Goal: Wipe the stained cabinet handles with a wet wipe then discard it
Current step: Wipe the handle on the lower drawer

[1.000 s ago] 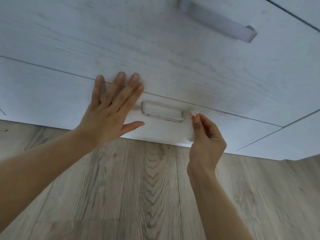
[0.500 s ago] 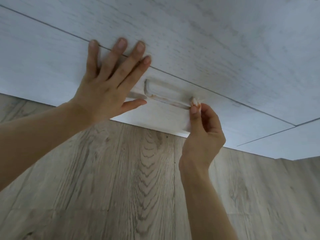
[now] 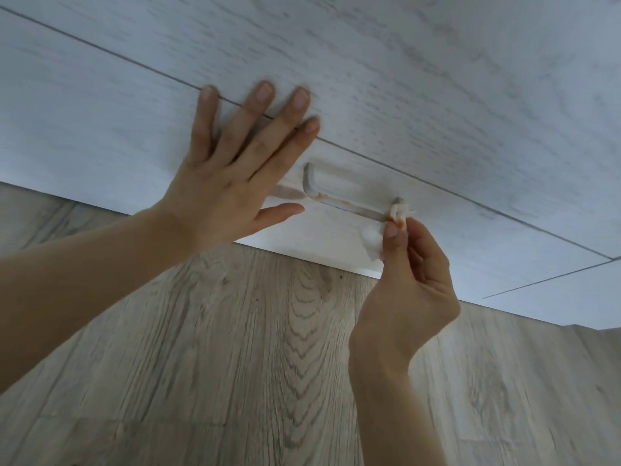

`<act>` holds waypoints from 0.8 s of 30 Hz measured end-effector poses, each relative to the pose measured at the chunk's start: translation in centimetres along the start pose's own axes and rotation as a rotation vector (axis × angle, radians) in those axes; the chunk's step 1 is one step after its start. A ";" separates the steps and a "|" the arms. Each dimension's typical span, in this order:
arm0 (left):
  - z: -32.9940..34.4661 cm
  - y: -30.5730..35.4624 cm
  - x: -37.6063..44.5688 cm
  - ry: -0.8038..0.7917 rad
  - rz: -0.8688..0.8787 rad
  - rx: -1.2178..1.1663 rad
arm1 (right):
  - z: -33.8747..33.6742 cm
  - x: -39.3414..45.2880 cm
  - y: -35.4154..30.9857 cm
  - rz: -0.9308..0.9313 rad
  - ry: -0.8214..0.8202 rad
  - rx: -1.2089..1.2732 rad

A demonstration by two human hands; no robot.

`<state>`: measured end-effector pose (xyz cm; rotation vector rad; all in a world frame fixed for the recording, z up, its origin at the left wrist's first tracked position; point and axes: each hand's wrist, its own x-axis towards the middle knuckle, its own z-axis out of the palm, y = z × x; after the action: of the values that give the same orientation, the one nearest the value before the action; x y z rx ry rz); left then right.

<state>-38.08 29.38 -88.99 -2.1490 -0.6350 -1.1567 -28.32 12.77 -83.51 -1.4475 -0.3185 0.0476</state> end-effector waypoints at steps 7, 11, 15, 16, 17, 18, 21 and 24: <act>0.1 0.7 -0.2 0.000 -0.042 0.015 | 0.7 -0.6 0.3 -0.126 -0.010 -0.058; 0.2 0.9 0.0 0.008 -0.044 0.011 | 1.2 -0.8 0.4 -0.210 -0.035 -0.135; 0.2 0.6 -0.2 0.018 -0.039 0.015 | 1.5 -0.9 0.7 -0.188 0.025 -0.080; 0.2 0.5 -0.1 0.020 -0.034 0.016 | 1.5 -0.9 0.7 -0.193 0.017 -0.092; 0.2 0.4 -0.1 0.023 -0.029 0.013 | 1.4 -0.8 0.6 -0.194 0.012 -0.105; 0.2 0.3 -0.1 0.028 -0.026 0.015 | 1.2 -0.6 0.6 -0.193 0.021 -0.108; 0.3 0.4 -0.1 0.031 -0.026 0.026 | 1.2 -0.3 0.6 -0.207 0.038 -0.107; 0.4 0.7 -0.1 0.031 -0.040 0.025 | 2.0 -1.6 0.4 -0.298 -0.074 -0.179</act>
<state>-37.48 29.17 -89.40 -2.1017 -0.6784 -1.1946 -30.27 14.37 -84.04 -1.5634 -0.6083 -0.1730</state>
